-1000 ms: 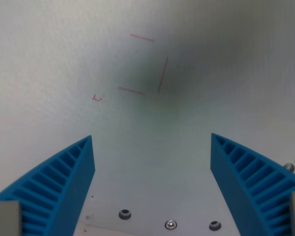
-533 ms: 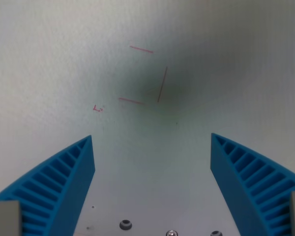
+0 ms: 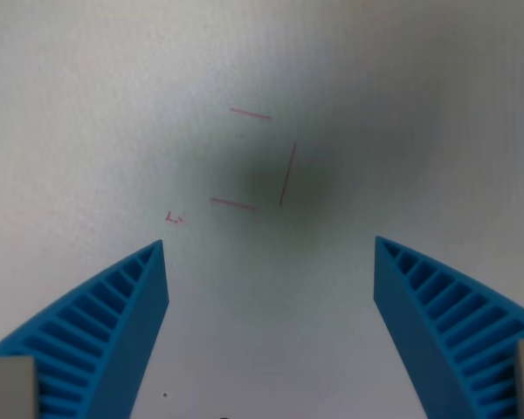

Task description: Rotate around gripper positive y

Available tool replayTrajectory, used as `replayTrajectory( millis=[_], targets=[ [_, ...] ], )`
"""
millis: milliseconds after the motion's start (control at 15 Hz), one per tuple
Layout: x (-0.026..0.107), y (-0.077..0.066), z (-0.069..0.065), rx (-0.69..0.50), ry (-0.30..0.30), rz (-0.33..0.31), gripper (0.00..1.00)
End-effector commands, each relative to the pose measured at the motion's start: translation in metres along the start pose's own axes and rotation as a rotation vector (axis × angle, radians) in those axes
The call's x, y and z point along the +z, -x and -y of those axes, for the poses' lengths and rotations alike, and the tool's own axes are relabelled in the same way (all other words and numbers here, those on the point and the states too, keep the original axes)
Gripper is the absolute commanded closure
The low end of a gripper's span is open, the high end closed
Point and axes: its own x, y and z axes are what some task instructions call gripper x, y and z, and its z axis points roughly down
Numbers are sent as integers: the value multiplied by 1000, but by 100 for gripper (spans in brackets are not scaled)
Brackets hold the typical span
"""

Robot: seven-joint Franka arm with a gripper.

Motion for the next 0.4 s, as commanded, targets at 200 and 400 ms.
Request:
replayTrajectory(
  millis=[200,400],
  targets=[
    [-3,16,2,-17,-21,-314,0],
    [-3,16,2,-17,-21,-349,0]
  ],
)
